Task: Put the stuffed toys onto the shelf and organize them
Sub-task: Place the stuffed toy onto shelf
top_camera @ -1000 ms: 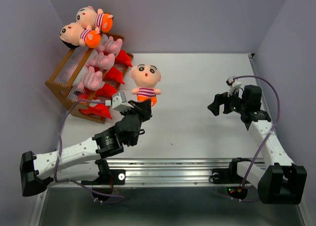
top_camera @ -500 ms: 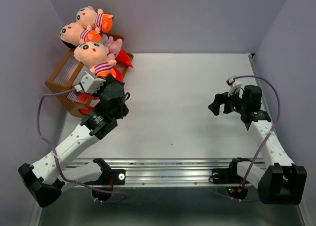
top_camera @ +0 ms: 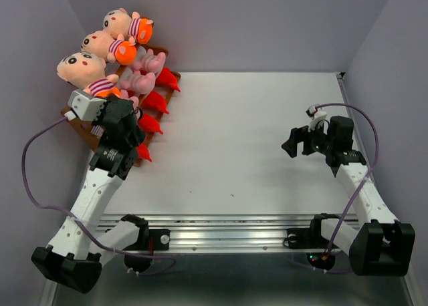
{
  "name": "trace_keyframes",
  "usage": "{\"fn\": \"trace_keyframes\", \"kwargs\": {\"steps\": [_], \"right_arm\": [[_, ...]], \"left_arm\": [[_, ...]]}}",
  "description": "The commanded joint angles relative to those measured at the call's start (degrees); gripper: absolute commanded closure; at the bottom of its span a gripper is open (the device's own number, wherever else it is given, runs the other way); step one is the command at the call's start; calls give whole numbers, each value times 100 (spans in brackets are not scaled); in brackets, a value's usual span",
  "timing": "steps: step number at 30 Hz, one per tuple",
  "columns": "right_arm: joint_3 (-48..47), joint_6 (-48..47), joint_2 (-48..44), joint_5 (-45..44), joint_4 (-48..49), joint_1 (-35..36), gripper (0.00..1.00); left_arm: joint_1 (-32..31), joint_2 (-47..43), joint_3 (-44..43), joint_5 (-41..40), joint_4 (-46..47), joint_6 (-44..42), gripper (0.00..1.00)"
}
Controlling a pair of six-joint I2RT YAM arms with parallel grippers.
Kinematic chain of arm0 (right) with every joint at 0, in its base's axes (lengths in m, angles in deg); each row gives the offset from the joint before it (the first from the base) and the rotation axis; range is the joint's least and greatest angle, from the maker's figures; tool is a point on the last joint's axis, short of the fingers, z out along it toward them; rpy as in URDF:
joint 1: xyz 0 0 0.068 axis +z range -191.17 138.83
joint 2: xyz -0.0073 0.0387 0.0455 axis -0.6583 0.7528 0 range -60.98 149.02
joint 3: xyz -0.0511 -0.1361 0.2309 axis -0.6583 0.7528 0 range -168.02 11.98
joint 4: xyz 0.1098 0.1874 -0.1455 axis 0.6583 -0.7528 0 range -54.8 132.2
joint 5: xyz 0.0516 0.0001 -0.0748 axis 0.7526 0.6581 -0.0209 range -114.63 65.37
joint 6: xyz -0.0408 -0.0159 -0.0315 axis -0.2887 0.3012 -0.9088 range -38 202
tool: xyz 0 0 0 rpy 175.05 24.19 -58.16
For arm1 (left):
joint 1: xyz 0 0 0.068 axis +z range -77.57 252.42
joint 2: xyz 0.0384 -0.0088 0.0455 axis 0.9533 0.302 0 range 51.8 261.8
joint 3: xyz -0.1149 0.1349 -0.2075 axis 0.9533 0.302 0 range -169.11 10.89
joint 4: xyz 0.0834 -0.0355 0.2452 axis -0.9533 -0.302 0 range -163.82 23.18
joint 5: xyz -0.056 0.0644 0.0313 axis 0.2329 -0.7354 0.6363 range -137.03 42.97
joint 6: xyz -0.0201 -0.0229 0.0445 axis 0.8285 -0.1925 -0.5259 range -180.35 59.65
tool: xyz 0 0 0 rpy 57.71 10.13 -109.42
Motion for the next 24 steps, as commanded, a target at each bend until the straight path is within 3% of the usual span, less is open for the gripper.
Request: {"fn": "trace_keyframes", "kwargs": {"steps": [1, 8, 24], "right_arm": [[28, -43, -7, -66, 305, 9, 0], [28, -60, -7, -92, 305, 9, 0], [28, -69, -86, -101, 296, 9, 0]], "left_arm": [[586, 65, -288, 712, 98, 89, 100], [1509, 390, -403, 1749, 72, 686, 100], [2072, 935, -605, 2612, -349, 2321, 100]]}}
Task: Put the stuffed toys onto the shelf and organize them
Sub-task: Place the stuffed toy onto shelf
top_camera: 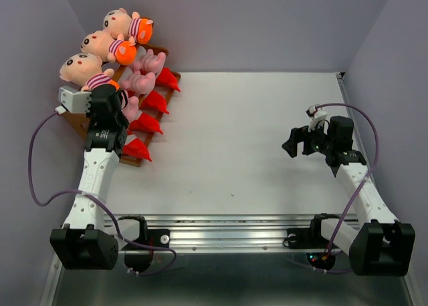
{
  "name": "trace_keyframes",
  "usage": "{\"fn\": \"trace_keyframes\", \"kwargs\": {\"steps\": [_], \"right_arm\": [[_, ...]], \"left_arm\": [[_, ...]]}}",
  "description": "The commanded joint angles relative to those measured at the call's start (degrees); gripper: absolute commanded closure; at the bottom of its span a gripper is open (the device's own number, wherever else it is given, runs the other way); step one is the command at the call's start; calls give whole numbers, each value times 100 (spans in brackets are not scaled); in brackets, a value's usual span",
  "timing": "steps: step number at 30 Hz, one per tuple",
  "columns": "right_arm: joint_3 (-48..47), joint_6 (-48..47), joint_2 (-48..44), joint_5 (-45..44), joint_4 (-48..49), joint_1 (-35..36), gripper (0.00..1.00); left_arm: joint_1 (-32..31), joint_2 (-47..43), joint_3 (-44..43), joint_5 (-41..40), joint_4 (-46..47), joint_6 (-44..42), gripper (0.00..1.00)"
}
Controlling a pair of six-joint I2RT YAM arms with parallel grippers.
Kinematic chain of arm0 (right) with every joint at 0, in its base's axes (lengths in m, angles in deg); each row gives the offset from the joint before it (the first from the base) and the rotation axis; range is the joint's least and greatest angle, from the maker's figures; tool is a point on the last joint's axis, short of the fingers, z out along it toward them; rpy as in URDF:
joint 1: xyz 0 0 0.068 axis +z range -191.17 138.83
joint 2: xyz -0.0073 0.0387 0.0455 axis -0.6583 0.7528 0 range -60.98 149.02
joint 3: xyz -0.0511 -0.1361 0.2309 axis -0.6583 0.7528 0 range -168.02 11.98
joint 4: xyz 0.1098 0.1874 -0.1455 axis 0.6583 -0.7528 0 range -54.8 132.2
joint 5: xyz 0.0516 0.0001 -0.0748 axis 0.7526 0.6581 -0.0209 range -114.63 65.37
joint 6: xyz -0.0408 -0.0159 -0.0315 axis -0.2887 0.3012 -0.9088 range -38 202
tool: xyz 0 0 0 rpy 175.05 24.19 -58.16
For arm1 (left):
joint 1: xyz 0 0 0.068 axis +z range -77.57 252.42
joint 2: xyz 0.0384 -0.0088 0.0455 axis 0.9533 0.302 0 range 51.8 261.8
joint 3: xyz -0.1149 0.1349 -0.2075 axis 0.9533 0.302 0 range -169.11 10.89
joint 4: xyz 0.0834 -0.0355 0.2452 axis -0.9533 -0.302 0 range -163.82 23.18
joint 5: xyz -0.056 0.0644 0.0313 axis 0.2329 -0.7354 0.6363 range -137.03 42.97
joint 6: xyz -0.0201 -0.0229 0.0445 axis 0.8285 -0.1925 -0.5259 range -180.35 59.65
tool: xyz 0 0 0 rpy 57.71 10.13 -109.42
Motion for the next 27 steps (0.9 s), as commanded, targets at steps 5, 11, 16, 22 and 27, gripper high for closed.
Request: {"fn": "trace_keyframes", "kwargs": {"steps": [5, 11, 16, 22, 27], "right_arm": [[28, -54, -104, -24, 296, 9, 0], [28, -54, -156, -33, 296, 9, 0], [28, -54, -183, -33, 296, 9, 0], [28, -54, -191, -7, 296, 9, 0], [28, -54, -209, -7, 296, 9, 0]], "left_arm": [[70, 37, -369, 177, -246, 841, 100], [141, 98, -387, 291, -272, 1149, 100], [158, 134, -448, 230, -351, 1378, 100], [158, 151, -404, 194, -308, 1598, 100], [158, 213, -360, 265, -255, 1764, 100]]}}
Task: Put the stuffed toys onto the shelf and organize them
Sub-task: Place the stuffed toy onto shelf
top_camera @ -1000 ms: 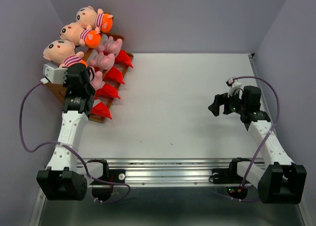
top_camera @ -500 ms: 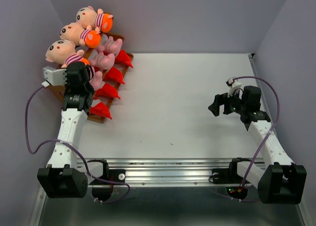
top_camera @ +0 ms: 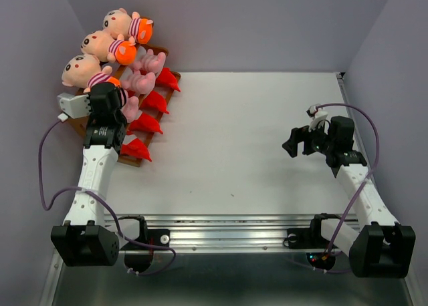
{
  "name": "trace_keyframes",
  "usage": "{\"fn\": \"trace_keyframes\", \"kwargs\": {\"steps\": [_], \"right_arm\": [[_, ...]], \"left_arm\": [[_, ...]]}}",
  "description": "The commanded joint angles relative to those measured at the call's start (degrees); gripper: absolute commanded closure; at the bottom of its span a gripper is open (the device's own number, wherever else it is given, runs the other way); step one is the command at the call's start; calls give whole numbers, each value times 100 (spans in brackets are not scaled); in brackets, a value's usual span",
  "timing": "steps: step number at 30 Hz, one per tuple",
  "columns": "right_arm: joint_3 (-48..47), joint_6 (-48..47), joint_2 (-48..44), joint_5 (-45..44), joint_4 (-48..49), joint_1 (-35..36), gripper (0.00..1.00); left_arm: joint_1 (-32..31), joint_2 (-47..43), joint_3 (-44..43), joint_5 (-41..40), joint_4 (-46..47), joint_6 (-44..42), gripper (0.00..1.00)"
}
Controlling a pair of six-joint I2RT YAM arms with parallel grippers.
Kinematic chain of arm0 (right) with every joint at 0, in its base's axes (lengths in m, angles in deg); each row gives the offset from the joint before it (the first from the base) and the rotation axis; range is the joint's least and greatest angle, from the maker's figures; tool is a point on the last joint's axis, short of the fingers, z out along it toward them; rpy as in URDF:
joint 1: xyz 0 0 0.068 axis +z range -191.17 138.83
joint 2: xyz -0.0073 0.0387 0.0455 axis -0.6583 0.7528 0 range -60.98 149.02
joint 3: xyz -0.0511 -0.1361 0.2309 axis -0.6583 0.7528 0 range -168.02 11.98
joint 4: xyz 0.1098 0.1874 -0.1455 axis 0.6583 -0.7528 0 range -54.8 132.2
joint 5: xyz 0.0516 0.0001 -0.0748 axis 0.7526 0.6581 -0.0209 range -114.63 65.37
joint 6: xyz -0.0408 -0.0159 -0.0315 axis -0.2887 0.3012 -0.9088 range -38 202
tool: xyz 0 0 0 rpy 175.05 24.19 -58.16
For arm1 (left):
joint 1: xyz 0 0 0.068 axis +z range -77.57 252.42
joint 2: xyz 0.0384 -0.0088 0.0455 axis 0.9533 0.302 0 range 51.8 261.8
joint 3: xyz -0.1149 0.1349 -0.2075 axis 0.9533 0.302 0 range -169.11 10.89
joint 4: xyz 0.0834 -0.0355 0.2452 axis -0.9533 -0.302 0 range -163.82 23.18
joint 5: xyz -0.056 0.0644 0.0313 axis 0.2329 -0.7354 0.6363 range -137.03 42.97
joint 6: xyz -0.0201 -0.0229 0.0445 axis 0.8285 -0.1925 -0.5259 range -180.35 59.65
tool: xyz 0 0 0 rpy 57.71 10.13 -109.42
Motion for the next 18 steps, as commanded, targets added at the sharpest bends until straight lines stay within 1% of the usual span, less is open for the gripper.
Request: {"fn": "trace_keyframes", "kwargs": {"steps": [1, 4, 5, 6, 8, 12, 14, 18], "right_arm": [[28, -49, -130, -3, 294, 9, 0], [28, -49, -139, 15, 285, 9, 0], [28, -49, -130, 15, 294, 9, 0], [28, -49, -130, 15, 285, 9, 0], [28, -49, -130, 24, 285, 9, 0], [19, -58, -113, 15, 285, 9, 0], [28, -58, -113, 15, 285, 9, 0], [28, -58, -113, 15, 285, 9, 0]], "left_arm": [[18, 60, -172, 0, 89, 195, 100], [18, 69, -172, 27, 97, 204, 100], [18, 69, -172, 35, 89, 196, 97], [18, 69, -172, 53, 97, 195, 90], [10, 51, -155, 71, 141, 160, 83], [18, 42, -146, 114, 212, 134, 78], [18, 42, -137, 150, 255, 134, 77], [18, 69, -120, 255, 343, 134, 69]]}}
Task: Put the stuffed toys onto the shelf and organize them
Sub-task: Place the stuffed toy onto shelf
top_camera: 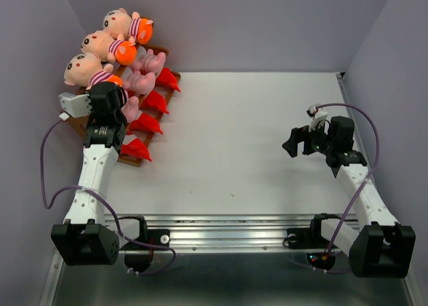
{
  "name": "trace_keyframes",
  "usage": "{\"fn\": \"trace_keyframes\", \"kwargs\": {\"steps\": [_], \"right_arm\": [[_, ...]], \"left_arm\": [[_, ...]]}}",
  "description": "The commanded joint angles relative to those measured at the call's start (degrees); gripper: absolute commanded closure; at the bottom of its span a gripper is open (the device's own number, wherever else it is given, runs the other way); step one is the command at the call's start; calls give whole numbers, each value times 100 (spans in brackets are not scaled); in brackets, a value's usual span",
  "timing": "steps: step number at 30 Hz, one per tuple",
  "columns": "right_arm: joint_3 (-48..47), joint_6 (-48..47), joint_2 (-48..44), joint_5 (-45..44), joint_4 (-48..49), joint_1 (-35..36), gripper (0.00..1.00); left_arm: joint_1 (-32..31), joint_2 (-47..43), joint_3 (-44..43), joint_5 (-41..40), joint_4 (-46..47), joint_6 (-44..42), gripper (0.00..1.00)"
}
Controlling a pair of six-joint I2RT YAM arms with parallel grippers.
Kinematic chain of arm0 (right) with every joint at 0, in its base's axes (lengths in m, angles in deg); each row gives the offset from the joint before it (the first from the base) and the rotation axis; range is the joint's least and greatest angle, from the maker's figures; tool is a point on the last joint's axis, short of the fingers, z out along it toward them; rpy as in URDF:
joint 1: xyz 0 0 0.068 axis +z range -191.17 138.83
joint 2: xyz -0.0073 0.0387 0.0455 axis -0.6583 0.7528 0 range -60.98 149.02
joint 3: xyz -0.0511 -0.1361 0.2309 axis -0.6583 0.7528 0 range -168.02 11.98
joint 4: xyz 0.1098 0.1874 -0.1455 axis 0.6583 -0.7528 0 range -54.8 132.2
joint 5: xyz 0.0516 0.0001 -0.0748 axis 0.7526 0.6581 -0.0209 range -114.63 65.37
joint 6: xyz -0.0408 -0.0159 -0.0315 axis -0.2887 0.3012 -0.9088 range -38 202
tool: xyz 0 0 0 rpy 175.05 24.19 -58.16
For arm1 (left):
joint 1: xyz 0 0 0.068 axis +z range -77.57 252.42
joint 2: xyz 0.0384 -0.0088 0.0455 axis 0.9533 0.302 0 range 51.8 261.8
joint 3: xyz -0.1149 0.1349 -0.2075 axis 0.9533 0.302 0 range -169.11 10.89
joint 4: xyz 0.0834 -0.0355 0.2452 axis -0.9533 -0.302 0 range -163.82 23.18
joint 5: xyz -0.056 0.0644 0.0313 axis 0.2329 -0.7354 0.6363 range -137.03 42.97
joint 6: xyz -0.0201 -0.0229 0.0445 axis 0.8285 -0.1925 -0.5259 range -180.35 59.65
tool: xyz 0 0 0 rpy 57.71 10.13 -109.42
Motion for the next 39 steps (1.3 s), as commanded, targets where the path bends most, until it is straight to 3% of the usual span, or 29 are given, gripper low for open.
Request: {"fn": "trace_keyframes", "kwargs": {"steps": [1, 22, 32, 39], "right_arm": [[28, -67, -102, 13, 285, 9, 0], [28, -76, -111, 4, 285, 9, 0], [19, -76, -128, -13, 285, 9, 0], [10, -102, -225, -13, 250, 9, 0]], "left_arm": [[18, 23, -120, 122, 295, -45, 68], [18, -346, -181, 131, 375, -388, 20], [10, -812, -58, 412, 182, -493, 17], [18, -1479, 153, 1167, -354, -968, 16]]}}
